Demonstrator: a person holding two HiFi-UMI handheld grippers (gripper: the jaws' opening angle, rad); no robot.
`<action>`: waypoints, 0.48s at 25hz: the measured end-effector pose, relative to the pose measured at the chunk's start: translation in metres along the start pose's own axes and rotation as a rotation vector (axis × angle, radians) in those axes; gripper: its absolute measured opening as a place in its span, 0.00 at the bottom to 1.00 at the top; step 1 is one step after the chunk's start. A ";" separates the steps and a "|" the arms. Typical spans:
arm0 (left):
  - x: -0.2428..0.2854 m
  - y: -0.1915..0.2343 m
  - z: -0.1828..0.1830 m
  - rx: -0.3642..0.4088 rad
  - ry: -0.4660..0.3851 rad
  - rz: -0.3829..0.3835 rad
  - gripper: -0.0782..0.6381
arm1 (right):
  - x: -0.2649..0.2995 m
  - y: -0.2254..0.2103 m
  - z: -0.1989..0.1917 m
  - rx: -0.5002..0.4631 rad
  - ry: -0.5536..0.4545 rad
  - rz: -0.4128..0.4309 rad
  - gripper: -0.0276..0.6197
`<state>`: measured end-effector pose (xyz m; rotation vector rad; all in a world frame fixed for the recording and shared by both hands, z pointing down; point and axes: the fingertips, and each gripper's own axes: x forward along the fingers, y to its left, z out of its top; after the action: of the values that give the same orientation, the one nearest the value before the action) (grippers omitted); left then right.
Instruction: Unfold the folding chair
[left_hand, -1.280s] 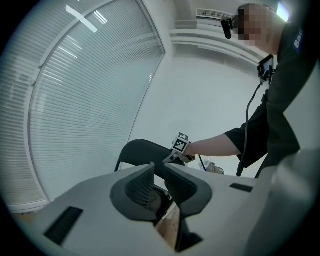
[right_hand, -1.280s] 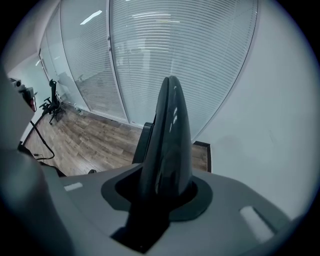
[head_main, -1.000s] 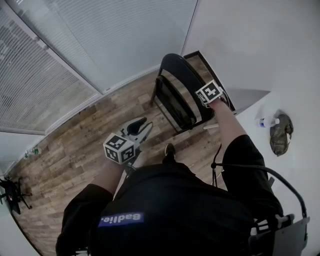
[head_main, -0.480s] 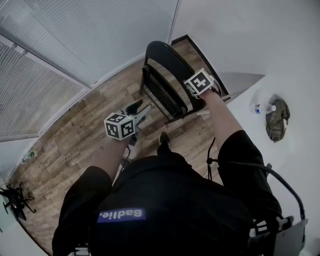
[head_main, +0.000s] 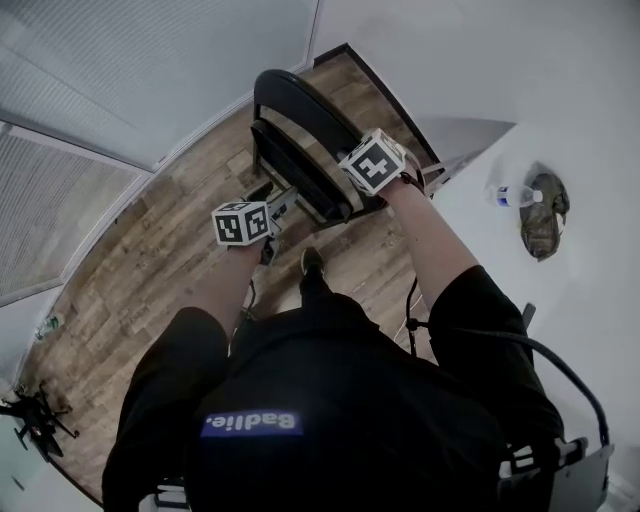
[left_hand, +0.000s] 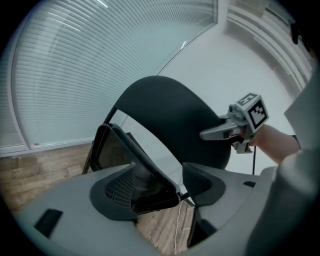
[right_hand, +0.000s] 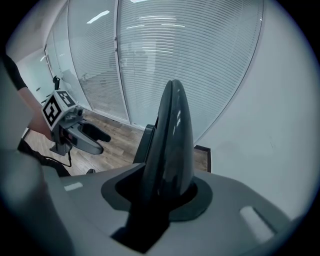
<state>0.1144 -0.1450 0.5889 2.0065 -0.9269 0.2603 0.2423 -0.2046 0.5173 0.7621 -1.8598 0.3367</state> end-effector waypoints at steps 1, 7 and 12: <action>0.008 0.006 -0.003 -0.018 0.010 0.017 0.50 | 0.000 0.002 -0.001 -0.001 0.002 0.003 0.24; 0.057 0.032 -0.016 -0.122 0.038 0.056 0.52 | 0.000 0.011 0.000 -0.015 -0.006 0.009 0.24; 0.091 0.040 -0.022 -0.201 0.022 0.092 0.54 | 0.000 0.021 0.003 -0.022 -0.016 0.009 0.24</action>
<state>0.1536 -0.1870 0.6731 1.7769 -0.9934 0.2301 0.2270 -0.1903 0.5188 0.7439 -1.8799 0.3162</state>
